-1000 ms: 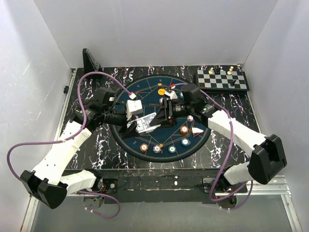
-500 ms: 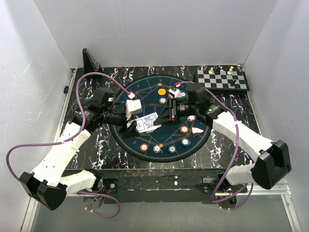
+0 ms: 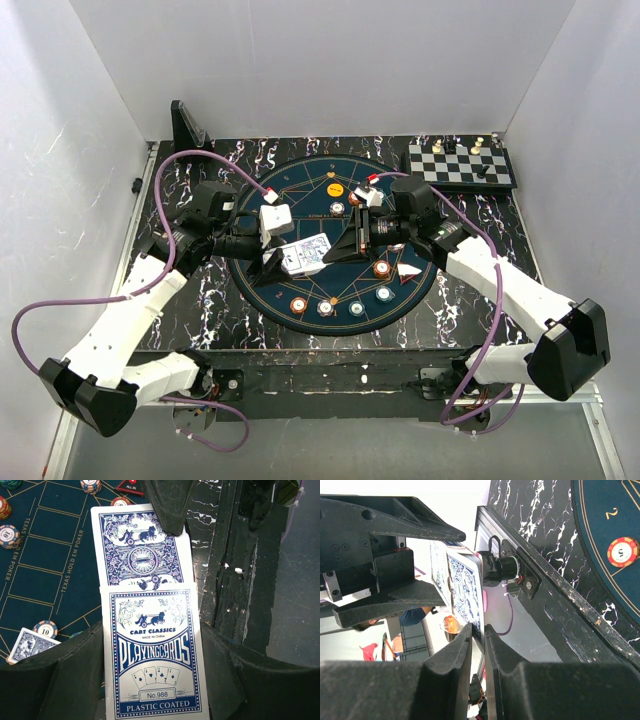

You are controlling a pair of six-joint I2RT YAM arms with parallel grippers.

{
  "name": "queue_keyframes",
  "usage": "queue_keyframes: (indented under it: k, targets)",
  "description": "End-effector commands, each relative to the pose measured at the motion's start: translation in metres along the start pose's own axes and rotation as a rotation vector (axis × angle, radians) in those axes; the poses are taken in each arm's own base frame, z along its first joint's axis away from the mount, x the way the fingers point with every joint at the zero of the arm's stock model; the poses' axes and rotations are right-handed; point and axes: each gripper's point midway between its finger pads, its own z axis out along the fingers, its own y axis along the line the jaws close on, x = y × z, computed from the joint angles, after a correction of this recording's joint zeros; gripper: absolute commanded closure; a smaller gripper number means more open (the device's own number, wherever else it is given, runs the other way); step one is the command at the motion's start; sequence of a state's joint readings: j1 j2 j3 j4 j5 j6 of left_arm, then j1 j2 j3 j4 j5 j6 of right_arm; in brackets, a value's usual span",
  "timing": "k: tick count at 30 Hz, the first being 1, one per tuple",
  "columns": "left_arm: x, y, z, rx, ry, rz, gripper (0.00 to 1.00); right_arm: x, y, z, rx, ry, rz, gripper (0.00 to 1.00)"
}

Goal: Distribute texas hold em gaming equipment

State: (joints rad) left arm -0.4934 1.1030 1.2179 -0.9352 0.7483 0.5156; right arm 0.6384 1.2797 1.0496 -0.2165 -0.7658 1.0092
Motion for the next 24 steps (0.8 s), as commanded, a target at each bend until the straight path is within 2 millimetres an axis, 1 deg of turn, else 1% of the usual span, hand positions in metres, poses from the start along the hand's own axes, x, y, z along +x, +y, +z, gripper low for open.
queue_keyframes:
  k: [1, 2, 5, 6, 8, 10, 14, 17, 20, 24]
  targets:
    - [-0.019, -0.01, -0.007, 0.012, -0.08, 0.041, 1.0, 0.0, 0.001, -0.008, 0.006, -0.019, -0.031, 0.79]
    - [-0.021, -0.009, -0.008, 0.01, -0.084, 0.038, 1.0, 0.0, 0.001, -0.008, 0.007, -0.02, -0.028, 0.79]
    - [-0.025, -0.009, -0.009, 0.01, -0.092, 0.032, 1.0, 0.004, 0.004, -0.011, -0.003, -0.01, -0.038, 0.72]
    - [-0.025, -0.009, -0.008, 0.009, -0.093, 0.029, 1.0, 0.004, 0.005, -0.011, -0.002, -0.009, -0.038, 0.69]
    - [-0.027, -0.007, -0.007, 0.009, -0.097, 0.026, 1.0, 0.005, 0.005, -0.012, -0.004, -0.01, -0.037, 0.59]
    - [-0.031, -0.005, -0.008, 0.0, -0.106, 0.03, 1.0, 0.006, 0.006, -0.011, -0.011, -0.005, -0.036, 0.52]
    - [-0.034, -0.002, -0.006, 0.001, -0.112, 0.023, 1.0, 0.0, 0.011, -0.008, -0.031, -0.015, -0.025, 0.42]
    - [-0.035, -0.002, -0.006, 0.0, -0.115, 0.02, 1.0, -0.013, 0.018, -0.003, -0.061, -0.051, -0.009, 0.39]
    - [-0.037, -0.002, -0.007, -0.007, -0.12, 0.015, 1.0, -0.022, 0.026, 0.005, -0.129, -0.076, 0.008, 0.38]
    - [-0.038, 0.002, -0.007, -0.023, -0.119, 0.006, 1.0, -0.025, 0.032, 0.015, -0.167, -0.063, 0.011, 0.37]
